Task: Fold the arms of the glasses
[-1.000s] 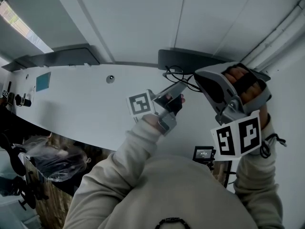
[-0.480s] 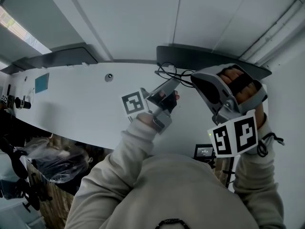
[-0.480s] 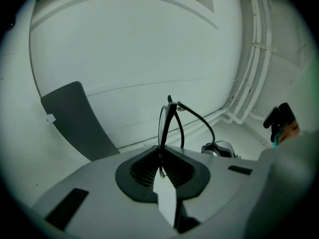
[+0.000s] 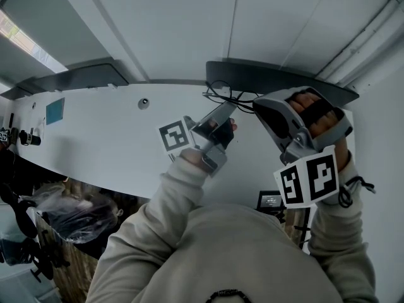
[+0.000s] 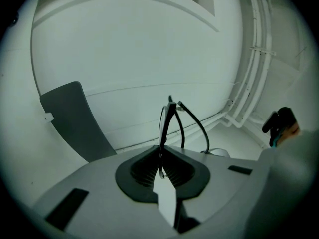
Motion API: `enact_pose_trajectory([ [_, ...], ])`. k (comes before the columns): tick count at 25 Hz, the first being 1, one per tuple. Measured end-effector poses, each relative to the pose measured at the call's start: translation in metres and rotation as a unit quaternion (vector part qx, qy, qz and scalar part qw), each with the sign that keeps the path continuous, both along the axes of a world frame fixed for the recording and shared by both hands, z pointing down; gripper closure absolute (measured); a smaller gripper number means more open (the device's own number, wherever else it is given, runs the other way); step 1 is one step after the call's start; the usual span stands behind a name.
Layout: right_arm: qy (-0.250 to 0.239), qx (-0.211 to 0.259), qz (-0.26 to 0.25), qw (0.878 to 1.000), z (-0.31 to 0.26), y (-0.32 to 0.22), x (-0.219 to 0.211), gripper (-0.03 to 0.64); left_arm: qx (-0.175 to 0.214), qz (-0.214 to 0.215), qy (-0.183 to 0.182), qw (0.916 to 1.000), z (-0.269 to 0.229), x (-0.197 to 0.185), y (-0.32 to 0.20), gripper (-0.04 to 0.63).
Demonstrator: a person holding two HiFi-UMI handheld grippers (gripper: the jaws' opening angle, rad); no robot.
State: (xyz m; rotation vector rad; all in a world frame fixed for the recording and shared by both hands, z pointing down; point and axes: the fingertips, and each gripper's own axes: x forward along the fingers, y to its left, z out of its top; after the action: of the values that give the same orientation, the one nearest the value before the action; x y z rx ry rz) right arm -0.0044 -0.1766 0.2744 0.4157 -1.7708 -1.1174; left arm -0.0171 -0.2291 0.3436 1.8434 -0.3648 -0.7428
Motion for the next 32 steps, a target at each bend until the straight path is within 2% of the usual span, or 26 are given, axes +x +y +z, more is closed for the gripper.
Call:
enact_pose_trajectory([
  [8, 0.009, -0.022, 0.014, 1.0, 0.021, 0.001, 0.014, 0.581, -0.002, 0.008, 0.013, 0.9999, -0.002, 0.005, -0.001, 0.574],
  [12, 0.041, -0.045, 0.028, 0.998, 0.041, -0.001, 0.025, 0.589, -0.006, 0.014, 0.033, 0.9993, -0.007, 0.003, -0.001, 0.574],
  [15, 0.049, -0.06, 0.03, 0.997, 0.051, 0.0, 0.027, 0.592, 0.001, 0.016, 0.016, 0.9997, -0.009, 0.002, -0.002, 0.574],
  [18, 0.031, -0.056, 0.019, 0.998, 0.038, 0.007, 0.021, 0.592, -0.001, 0.009, 0.0, 1.0, -0.004, -0.001, -0.003, 0.574],
  [21, -0.039, -0.03, -0.001, 0.999, -0.001, 0.015, 0.002, 0.592, -0.004, 0.005, -0.014, 0.9999, 0.001, -0.003, -0.004, 0.574],
  [23, -0.061, 0.001, 0.012, 0.998, -0.013, 0.002, -0.001, 0.592, 0.0, 0.005, -0.018, 0.9998, 0.001, -0.003, -0.003, 0.574],
  [25, -0.06, 0.015, 0.042, 0.997, -0.006, -0.015, 0.004, 0.594, 0.006, 0.006, -0.019, 0.9998, -0.001, 0.0, -0.001, 0.574],
  [27, -0.057, 0.001, 0.062, 0.996, 0.007, -0.022, 0.009, 0.594, 0.01, 0.009, -0.02, 0.9997, -0.003, 0.002, 0.0, 0.574],
  [32, -0.049, -0.033, 0.065, 0.996, 0.03, -0.02, 0.01, 0.595, 0.023, 0.015, -0.02, 0.9994, -0.008, 0.002, 0.003, 0.574],
])
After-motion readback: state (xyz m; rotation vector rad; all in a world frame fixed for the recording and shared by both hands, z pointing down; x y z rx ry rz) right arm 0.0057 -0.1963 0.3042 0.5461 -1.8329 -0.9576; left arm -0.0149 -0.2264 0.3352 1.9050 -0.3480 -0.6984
